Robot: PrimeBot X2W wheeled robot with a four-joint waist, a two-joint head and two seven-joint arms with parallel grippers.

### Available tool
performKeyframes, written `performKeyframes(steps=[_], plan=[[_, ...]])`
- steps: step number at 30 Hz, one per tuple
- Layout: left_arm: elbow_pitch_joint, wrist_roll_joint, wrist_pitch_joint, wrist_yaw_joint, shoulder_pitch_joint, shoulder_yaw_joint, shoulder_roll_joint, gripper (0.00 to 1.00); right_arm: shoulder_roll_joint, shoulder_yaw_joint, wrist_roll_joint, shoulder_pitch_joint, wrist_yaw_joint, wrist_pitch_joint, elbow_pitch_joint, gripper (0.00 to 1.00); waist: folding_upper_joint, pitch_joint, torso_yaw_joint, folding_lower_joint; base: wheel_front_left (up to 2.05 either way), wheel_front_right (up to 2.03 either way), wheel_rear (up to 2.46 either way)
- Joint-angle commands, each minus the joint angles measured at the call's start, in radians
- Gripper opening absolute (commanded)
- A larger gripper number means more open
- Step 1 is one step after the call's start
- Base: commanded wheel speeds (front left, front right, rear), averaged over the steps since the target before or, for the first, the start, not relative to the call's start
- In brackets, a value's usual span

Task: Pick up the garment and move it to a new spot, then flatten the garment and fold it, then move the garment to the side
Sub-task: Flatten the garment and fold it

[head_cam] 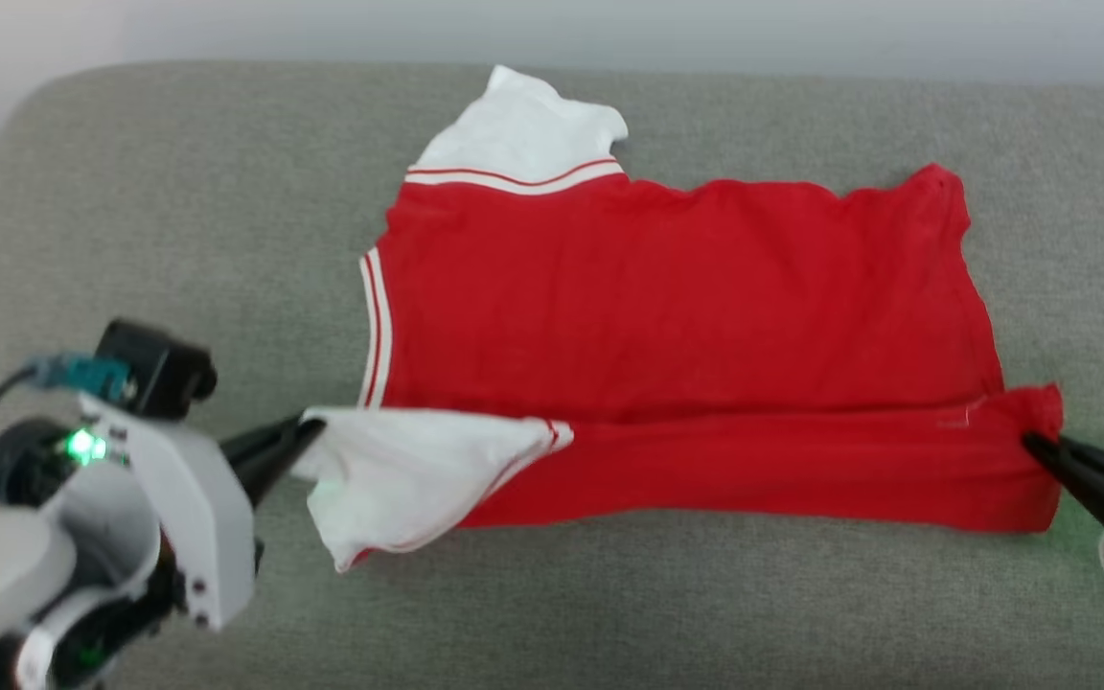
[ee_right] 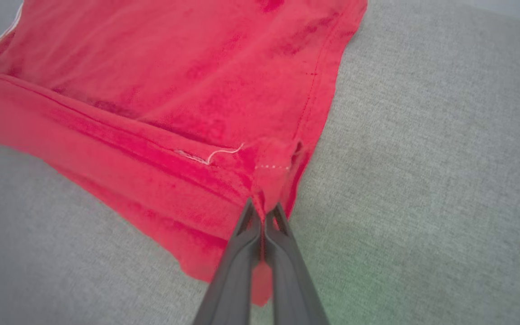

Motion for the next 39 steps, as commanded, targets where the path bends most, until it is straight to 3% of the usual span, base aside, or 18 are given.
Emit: performKeyframes(steps=[1,12,17,20,21,22,23,24,25,27,39], plan=[[0.014,0.0,0.004,-0.009,-0.012,0.002,-0.011,0.0,0.012,-0.007,-0.004,-0.013,-0.001,0.008,0.009,0.0,-0.0001,0.025,-0.019,0.0,0.0,0.0,0.0],[0.331,-0.006,0.134,-0.161,-0.123,-0.026,-0.191,0.0,0.139,-0.009,-0.086,-0.146,-0.001,0.135,0.087,0.0,-0.0001,0.103,-0.038,0.0,0.0,0.0,0.0],[0.441,-0.033,0.162,-0.204,-0.131,-0.035,-0.252,0.0,0.168,0.01,-0.093,-0.18,-0.001,0.175,0.108,0.0,-0.0001,0.11,-0.037,0.0,0.0,0.0,0.0],[0.481,-0.045,0.168,-0.216,-0.132,-0.036,-0.271,0.17,0.174,0.018,-0.092,-0.186,-0.001,0.199,0.121,0.0,-0.0001,0.102,-0.034,0.0,0.0,0.0,0.0],[0.49,-0.05,0.166,-0.216,-0.133,-0.033,-0.275,0.29,0.173,0.017,-0.089,-0.187,-0.001,0.205,0.124,0.08,-0.0001,0.096,-0.032,0.0,0.0,0.0,0.0],[0.495,-0.047,0.164,-0.215,-0.135,-0.03,-0.276,0.47,0.172,0.015,-0.086,-0.186,-0.001,0.214,0.129,0.2,-0.0001,0.091,-0.03,0.0,0.0,0.0,0.0],[0.496,-0.045,0.158,-0.216,-0.135,-0.028,-0.276,0.54,0.171,0.014,-0.086,-0.186,-0.001,0.221,0.133,0.31,-0.0001,0.084,-0.028,0.0,0.0,0.0,0.0],[0.497,-0.045,0.153,-0.215,-0.135,-0.025,-0.276,1.0,0.17,0.012,-0.087,-0.185,-0.001,0.226,0.134,0.44,-0.0001,0.077,-0.026,0.0,0.0,0.0,0.0],[0.495,-0.045,0.15,-0.21,-0.135,-0.023,-0.274,1.0,0.171,0.007,-0.087,-0.184,-0.001,0.23,0.137,0.55,-0.0001,0.07,-0.024,0.0,0.0,0.0,0.0],[0.483,-0.046,0.142,-0.205,-0.13,-0.019,-0.27,1.0,0.168,-0.002,-0.092,-0.178,-0.001,0.233,0.14,1.0,-0.0001,0.054,-0.016,0.0,0.0,0.0,0.0],[0.352,-0.082,0.084,-0.134,-0.022,-0.017,-0.198,1.0,0.205,-0.078,-0.145,-0.134,-0.001,0.226,0.102,1.0,-0.0001,-0.051,-0.01,0.0,0.0,0.0,0.0]])
